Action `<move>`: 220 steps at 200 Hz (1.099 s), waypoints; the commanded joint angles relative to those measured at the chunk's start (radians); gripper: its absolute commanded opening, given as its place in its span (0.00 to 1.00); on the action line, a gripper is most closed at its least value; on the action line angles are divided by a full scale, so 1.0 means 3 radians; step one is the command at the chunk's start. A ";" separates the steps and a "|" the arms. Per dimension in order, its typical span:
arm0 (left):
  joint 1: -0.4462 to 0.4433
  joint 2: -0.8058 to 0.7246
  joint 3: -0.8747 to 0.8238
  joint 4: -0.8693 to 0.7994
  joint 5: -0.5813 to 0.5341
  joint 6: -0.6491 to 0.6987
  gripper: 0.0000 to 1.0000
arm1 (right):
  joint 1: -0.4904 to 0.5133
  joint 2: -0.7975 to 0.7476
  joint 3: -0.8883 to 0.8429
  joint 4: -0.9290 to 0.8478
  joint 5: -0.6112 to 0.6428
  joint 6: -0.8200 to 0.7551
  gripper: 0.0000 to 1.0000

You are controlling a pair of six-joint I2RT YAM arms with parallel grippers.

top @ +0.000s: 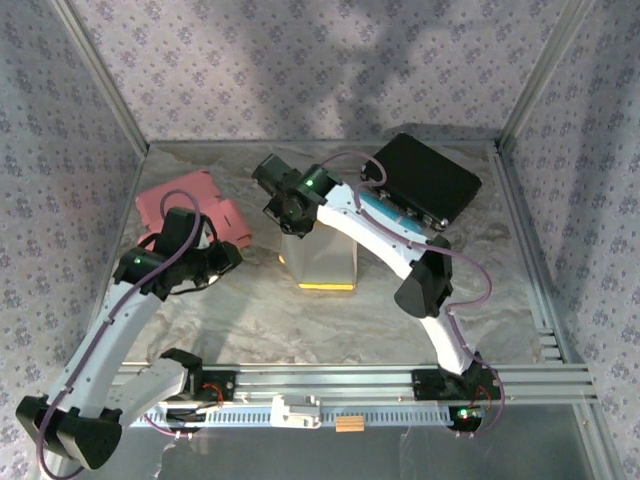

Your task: Fold the paper box

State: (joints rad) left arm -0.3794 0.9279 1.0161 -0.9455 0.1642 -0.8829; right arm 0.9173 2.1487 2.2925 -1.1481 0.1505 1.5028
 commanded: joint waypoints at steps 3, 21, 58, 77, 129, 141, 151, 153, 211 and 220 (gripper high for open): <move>0.0025 -0.0046 0.0061 -0.0236 0.0014 0.0139 0.31 | 0.0008 0.0012 0.0248 -0.0450 0.0421 0.0005 0.00; 0.0050 -0.0044 0.0092 -0.0217 0.0024 0.0140 0.32 | 0.0028 -0.0085 0.0228 -0.0537 0.0470 0.0148 0.00; 0.0060 0.0023 0.0072 -0.0125 0.0076 0.0153 0.35 | 0.0058 -0.0070 0.0212 -0.0393 0.0357 0.0311 0.00; 0.0059 0.0036 -0.0019 -0.0032 0.0161 0.0154 0.38 | -0.0013 0.0013 0.0207 -0.0315 0.0157 0.0261 0.00; 0.0059 -0.0013 -0.0094 0.0022 0.0215 0.0151 0.38 | -0.0231 0.0010 0.0211 -0.0242 -0.0068 -0.0462 0.31; 0.0062 -0.0020 -0.0109 0.0032 0.0213 0.0141 0.38 | -0.0264 0.0002 0.0249 -0.0212 -0.0092 -0.0705 0.37; 0.0060 -0.0018 -0.0123 0.0038 0.0209 0.0136 0.38 | -0.0272 -0.0008 0.0277 -0.0237 -0.0104 -0.0885 0.43; 0.0060 -0.0017 -0.0129 0.0039 0.0207 0.0132 0.38 | -0.0278 -0.0012 0.0278 -0.0247 -0.0110 -0.0914 0.44; 0.0063 -0.0014 -0.0199 0.0059 0.0043 0.0084 0.38 | -0.0340 0.0234 0.0571 -0.0248 -0.0501 -0.1532 0.65; 0.0063 -0.0023 -0.0207 0.0050 0.0033 0.0076 0.38 | -0.0338 0.0374 0.0747 -0.0392 -0.0558 -0.1567 0.66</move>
State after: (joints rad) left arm -0.3664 0.9367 0.9554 -0.9386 0.1951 -0.8566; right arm 0.8158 2.1773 2.3993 -1.2041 0.0490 1.1446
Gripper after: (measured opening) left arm 0.378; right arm 0.642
